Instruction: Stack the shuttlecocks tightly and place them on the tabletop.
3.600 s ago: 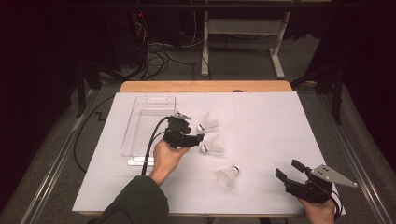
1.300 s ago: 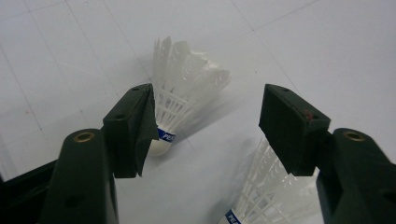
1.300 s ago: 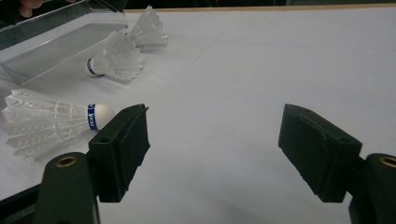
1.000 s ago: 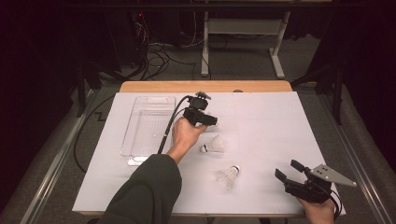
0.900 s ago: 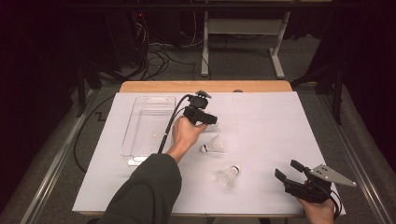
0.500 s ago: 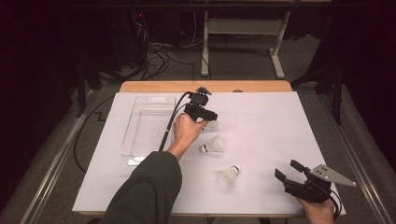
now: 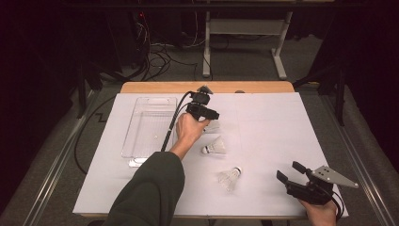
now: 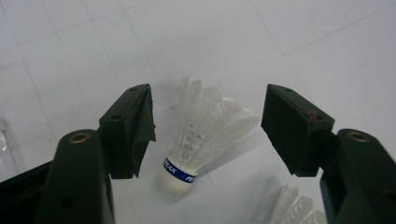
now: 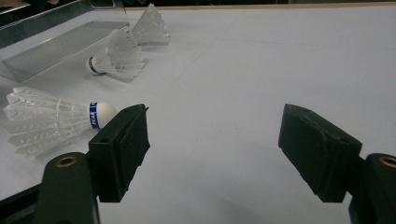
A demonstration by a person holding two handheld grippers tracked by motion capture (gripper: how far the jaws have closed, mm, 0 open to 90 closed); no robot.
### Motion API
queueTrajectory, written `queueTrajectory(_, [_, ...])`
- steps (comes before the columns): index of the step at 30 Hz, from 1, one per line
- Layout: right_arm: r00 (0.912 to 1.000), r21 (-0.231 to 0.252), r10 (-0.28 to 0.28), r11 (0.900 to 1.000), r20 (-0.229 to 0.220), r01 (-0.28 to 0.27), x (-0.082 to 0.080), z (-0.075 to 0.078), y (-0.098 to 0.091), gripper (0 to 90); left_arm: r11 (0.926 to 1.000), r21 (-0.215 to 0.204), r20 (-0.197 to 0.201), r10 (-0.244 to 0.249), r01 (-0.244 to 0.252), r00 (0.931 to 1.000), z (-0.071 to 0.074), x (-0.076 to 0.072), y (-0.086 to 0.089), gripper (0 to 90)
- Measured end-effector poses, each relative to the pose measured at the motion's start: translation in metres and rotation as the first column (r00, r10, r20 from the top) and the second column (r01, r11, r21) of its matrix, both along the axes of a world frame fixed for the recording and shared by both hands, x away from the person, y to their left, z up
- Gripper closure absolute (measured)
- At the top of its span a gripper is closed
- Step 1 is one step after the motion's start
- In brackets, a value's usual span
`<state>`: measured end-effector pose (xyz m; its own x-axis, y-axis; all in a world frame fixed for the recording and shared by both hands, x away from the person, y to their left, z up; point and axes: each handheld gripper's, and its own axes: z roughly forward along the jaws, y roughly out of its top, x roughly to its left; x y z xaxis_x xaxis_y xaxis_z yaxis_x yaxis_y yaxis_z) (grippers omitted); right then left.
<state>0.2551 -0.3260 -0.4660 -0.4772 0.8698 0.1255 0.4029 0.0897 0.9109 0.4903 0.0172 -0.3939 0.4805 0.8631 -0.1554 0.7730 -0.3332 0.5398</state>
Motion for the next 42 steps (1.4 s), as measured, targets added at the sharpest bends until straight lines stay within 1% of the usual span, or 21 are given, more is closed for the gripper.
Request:
queueTrajectory(2, [1.0,0.0,-0.001,1.0,0.001,0.001,0.0,0.0,0.0,25.0,0.9999,-0.01,0.005,-0.002,0.002,1.0,0.004,0.001,-0.002,35.0])
queueTrajectory(3, [1.0,0.0,-0.002,1.0,0.001,0.002,0.0,0.0,0.0,25.0,1.0,-0.008,0.004,-0.002,0.002,1.0,0.005,0.001,-0.003,35.0])
queueTrajectory(7, [1.0,0.001,-0.001,1.0,0.002,0.001,0.0,0.0,0.0,25.0,0.9997,0.023,-0.001,0.0,0.0,1.0,0.006,0.005,-0.009,35.0])
queueTrajectory(9, [1.0,0.001,0.0,1.0,0.001,0.0,0.0,0.0,0.0,25.0,0.9996,0.027,-0.003,0.001,-0.001,1.0,0.006,0.005,-0.009,35.0])
queueTrajectory(10, [1.0,0.002,0.0,1.0,0.0,0.0,0.0,0.0,0.0,25.0,0.9992,0.04,-0.008,0.004,-0.004,1.0,0.005,0.008,-0.012,35.0])
queueTrajectory(14, [1.0,0.004,0.002,1.0,-0.003,-0.002,0.0,0.0,0.0,25.0,0.9987,0.05,-0.021,0.014,-0.013,0.9997,0.002,0.013,-0.015,34.9])
queueTrajectory(17, [1.0,0.004,0.004,1.0,-0.004,-0.004,0.0,0.0,-0.001,25.0,0.9984,0.053,-0.029,0.021,-0.019,0.9994,0.0,0.014,-0.016,35.1])
queueTrajectory(18, [1.0,0.005,0.004,1.0,-0.004,-0.004,0.0,0.0,0.0,25.0,0.9981,0.057,-0.037,0.027,-0.025,0.999,-0.003,0.016,-0.017,35.2])
queueTrajectory(19, [1.0,0.005,0.004,1.0,-0.004,-0.004,0.0,0.0,0.0,25.0,0.9981,0.057,-0.037,0.027,-0.025,0.999,-0.003,0.016,-0.017,35.4])
queueTrajectory(23, [1.0,0.005,0.005,1.0,-0.003,-0.005,0.0,0.0,0.0,25.0,0.9975,0.065,-0.059,0.031,-0.027,0.9978,-0.008,0.018,-0.018,36.6])
queueTrajectory(25, [1.0,0.006,0.005,1.0,-0.004,-0.005,0.0,0.0,0.0,25.0,0.9976,0.063,-0.061,0.031,-0.027,0.9977,-0.009,0.018,-0.019,37.0])
queueTrajectory(29, [1.0,0.006,0.006,1.0,-0.004,-0.006,0.0,0.0,0.0,25.0,0.9971,0.071,-0.071,0.031,-0.026,0.997,-0.012,0.019,-0.021,39.6])
queueTrajectory(35, [1.0,0.008,0.007,0.9999,-0.006,-0.007,0.0,0.0,0.0,25.0,0.9975,0.069,-0.082,0.021,-0.016,0.9964,-0.014,0.019,-0.021,44.8])
queueTrajectory(42, [1.0,0.008,0.008,0.9999,-0.005,-0.008,0.0,0.0,0.0,25.0,0.9974,0.072,-0.092,0.002,0.005,0.9958,-0.016,0.017,-0.023,52.9])
